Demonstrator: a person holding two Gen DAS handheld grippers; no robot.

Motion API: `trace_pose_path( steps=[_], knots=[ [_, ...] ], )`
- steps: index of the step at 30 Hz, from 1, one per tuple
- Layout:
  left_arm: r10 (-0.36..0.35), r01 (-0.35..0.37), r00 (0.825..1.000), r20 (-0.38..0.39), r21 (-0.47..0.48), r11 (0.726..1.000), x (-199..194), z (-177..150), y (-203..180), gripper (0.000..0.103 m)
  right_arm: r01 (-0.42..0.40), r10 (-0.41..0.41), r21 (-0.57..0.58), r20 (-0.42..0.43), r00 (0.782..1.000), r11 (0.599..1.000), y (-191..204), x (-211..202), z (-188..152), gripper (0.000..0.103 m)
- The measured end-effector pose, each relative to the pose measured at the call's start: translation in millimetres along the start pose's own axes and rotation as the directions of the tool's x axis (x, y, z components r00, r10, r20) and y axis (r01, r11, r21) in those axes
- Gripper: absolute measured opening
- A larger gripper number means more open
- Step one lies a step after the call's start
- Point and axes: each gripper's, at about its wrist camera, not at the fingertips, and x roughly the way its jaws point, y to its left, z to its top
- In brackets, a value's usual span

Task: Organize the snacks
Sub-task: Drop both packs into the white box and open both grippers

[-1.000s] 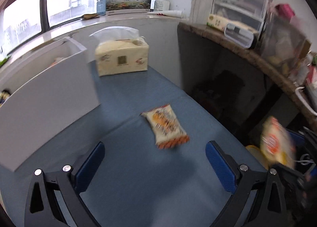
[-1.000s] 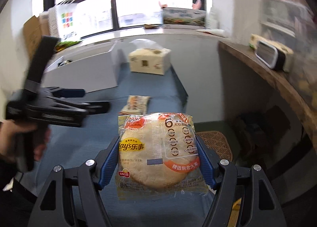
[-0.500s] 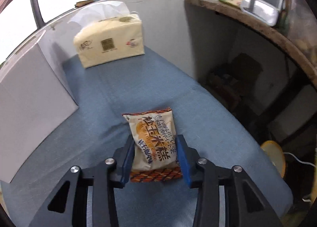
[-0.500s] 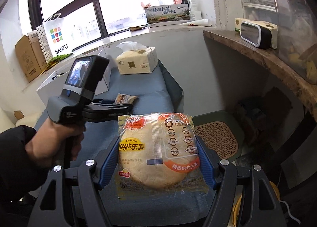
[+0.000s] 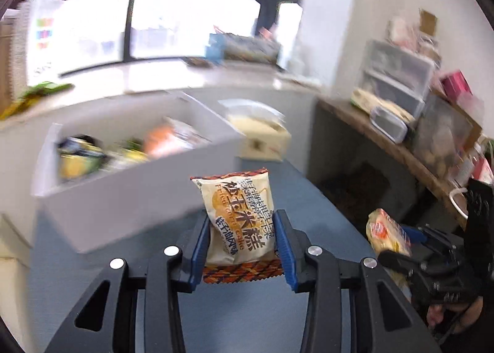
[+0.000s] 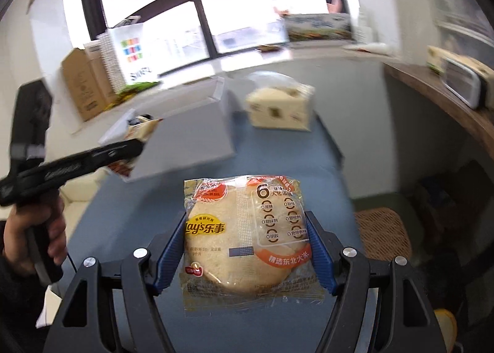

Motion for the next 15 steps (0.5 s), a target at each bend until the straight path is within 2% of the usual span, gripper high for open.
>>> trace_pose_path(
  steps=[5,8,12,15],
  knots=[
    [0.066,-0.057,0.995,0.071,-0.122,0.991,-24,13,70,0.045,-0.078,0.079,-0.045,0.006,0.997,0.996,41,41,48,0.076],
    [0.087,-0.069,0.991,0.101,-0.165,0.984,-28,30,103,0.045,-0.095,0.096,-0.086,0.002,0.995,0.992,67,70,80,0.076],
    [0.121,-0.101,0.986,0.113,-0.170,0.980,-9,59,132,0.045,-0.109,0.110,-0.122,0.001,0.994,0.987,94,115,129,0.076],
    [0.140,-0.120,0.984,0.109,-0.179,0.977,11,80,147,0.045,-0.084,0.080,-0.124,-0.035,0.996,0.989,107,153,163,0.076]
  ],
)
